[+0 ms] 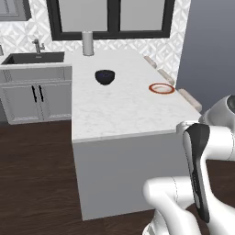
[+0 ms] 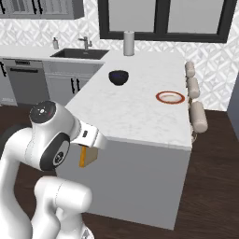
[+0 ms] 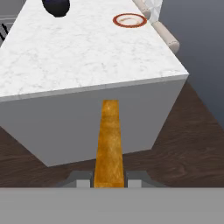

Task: Start the toaster. Once the lever pops up, take the bread to the plate on the dining counter.

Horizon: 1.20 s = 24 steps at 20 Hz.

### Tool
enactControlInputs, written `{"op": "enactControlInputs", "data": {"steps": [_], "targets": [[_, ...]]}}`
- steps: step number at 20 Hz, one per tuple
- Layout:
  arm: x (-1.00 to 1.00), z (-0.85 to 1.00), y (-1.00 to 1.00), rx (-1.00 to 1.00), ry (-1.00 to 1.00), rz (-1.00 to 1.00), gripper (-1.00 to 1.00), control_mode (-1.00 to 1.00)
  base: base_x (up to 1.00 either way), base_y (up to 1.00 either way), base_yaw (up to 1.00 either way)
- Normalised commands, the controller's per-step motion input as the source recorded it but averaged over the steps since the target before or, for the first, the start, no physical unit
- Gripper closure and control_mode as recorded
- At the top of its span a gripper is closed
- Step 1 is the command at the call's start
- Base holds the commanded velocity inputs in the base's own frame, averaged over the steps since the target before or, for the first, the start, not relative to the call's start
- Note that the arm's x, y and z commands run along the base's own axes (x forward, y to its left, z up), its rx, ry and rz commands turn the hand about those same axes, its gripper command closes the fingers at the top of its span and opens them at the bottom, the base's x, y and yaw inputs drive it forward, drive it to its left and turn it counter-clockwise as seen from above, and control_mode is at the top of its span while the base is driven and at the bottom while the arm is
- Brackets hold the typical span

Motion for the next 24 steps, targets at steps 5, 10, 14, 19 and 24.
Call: {"op": "enactControlInputs", "data": {"steps": [5,10,14,19,24], "targets": [[0.0,0.0,0.0,0.0,0.0,0.0,1.0,1.0,0.16,-1.0,0.18],[0.0,0.0,0.0,0.0,0.0,0.0,1.0,1.0,0.18,-1.0,0.21],[0.0,0.0,0.0,0.0,0.0,0.0,1.0,1.0,0.2,-1.0,0.26],[0.0,0.0,0.0,0.0,0.0,0.0,1.0,1.0,0.26,-1.0,0.31],[0.0,0.0,0.0,0.0,0.0,0.0,1.0,1.0,0.51,-1.0,0.33]]}}
